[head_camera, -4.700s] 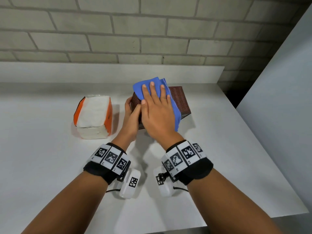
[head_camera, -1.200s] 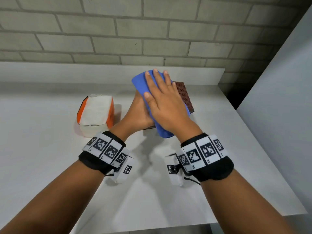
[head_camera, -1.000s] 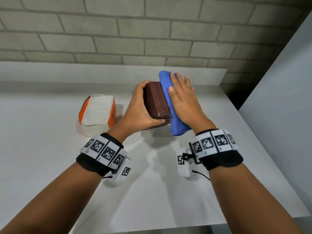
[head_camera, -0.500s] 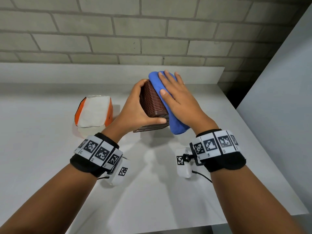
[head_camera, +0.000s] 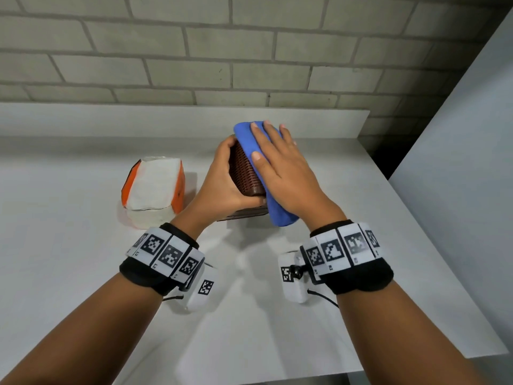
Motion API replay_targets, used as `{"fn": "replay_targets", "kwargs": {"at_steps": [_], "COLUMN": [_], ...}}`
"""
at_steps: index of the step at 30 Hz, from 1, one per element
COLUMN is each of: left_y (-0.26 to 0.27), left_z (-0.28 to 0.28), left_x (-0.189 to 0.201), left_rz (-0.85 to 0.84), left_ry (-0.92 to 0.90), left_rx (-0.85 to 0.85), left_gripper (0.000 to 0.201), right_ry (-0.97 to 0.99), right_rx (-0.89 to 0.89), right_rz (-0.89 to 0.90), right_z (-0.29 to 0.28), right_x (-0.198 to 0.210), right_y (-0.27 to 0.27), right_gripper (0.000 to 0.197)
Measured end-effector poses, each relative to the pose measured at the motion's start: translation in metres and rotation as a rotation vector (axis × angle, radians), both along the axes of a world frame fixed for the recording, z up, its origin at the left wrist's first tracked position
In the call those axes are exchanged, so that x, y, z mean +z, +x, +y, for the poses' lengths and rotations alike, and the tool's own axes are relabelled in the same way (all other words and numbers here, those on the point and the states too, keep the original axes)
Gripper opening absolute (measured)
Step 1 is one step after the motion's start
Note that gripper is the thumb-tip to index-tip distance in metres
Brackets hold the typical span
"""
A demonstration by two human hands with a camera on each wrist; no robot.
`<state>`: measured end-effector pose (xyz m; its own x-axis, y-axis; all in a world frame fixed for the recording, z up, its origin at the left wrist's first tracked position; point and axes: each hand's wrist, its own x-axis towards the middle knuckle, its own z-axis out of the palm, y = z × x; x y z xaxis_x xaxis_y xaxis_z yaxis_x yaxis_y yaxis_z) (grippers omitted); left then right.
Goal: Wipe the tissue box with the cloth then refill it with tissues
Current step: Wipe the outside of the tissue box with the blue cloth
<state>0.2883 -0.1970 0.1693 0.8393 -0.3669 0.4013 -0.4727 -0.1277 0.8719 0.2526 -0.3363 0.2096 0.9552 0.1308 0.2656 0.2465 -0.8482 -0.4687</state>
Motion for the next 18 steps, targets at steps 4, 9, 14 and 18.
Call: {"fn": "replay_targets", "kwargs": {"at_steps": [4,9,14,18], "left_y": [0.000,0.001,0.002,0.005], "left_z": [0.006,0.017,0.026,0.032], "left_x": [-0.003,-0.002,0.007,0.009], "left_rz": [0.010,0.113,0.217,0.306], "left_ry": [-0.016,-0.119,-0.240,-0.309], "left_rx": [-0.017,-0.122,-0.262,-0.308], "left_gripper": [0.103,0.099,0.102,0.109], "right_ry": [0.211,0.837,1.045,0.926], "right_rx": [-0.033,0.139,0.305,0.364], "right_rz": [0.088,0.248,0.406,0.448], "right_z": [-0.023,-0.048,-0.054,-0.054], "right_x": [-0.008,-0.018,-0.022,-0.014], "right_y": [0.011,0.010,-0.001,0.001], "right_gripper": [0.051,0.076,0.136,0.148]}}
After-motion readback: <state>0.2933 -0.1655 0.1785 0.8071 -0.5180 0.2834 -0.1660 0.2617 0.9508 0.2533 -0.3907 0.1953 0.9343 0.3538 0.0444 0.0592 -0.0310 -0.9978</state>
